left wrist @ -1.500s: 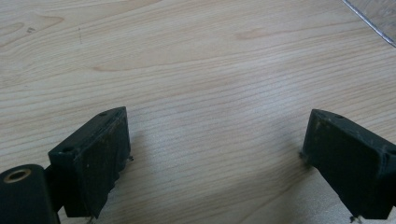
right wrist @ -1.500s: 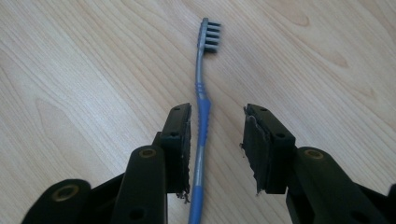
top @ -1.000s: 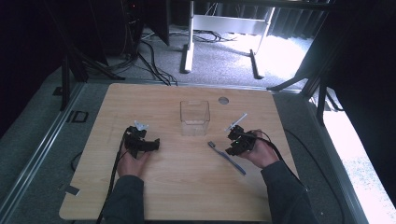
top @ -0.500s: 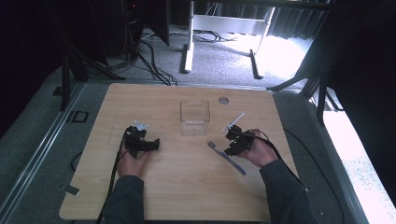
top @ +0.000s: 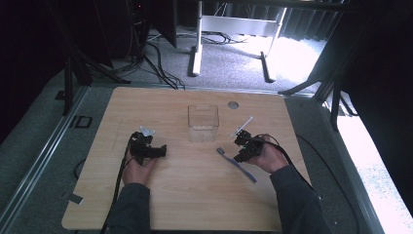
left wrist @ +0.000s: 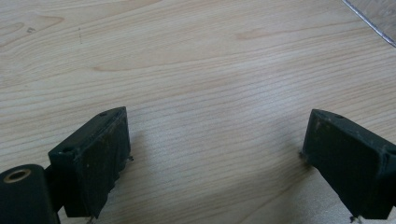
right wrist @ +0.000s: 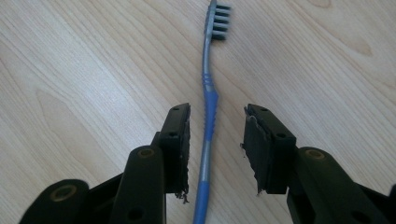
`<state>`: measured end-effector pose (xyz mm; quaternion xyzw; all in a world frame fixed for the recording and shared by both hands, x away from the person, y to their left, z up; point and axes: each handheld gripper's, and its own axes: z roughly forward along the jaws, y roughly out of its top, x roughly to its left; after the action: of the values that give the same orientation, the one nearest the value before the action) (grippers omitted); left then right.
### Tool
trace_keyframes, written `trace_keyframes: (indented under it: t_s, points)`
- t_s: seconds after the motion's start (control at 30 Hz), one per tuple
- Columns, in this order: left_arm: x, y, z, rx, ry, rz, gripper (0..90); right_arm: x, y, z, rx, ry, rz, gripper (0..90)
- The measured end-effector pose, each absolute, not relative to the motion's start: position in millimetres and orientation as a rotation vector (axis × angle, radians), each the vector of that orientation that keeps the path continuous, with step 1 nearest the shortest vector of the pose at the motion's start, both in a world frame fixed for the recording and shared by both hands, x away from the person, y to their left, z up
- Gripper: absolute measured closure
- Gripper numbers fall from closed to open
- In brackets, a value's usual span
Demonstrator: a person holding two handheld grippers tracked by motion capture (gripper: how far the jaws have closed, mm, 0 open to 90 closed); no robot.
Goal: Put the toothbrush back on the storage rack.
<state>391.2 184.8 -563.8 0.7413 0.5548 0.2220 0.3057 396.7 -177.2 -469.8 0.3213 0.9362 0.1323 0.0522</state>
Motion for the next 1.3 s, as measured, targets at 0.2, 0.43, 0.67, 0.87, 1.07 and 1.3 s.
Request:
trace_keyframes:
  t_s: [0.2,0.43,0.67,0.87,1.07,1.3]
  points:
    - [391.2,184.8,-563.8,1.962,1.469,0.588,7.9,398.5,-177.6,-470.1,0.997,2.855,0.396,60.6]
    - [391.3,184.8,-563.8,1.961,1.469,0.588,7.9,400.8,-177.5,-472.2,1.003,2.871,0.379,60.7]
    - [391.3,184.7,-563.8,1.96,1.469,0.588,7.9,402.8,-176.3,-475.0,1.011,2.882,0.362,60.8]
    - [391.3,184.7,-563.8,1.96,1.469,0.588,7.9,404.5,-175.0,-478.5,1.015,2.891,0.339,60.8]
    - [391.3,184.7,-563.8,1.96,1.469,0.588,7.9,405.5,-173.3,-481.2,1.027,2.902,0.313,61.5]
    - [391.3,184.7,-563.8,1.96,1.469,0.588,7.9,407.2,-173.0,-483.8,1.023,2.915,0.294,62.6]
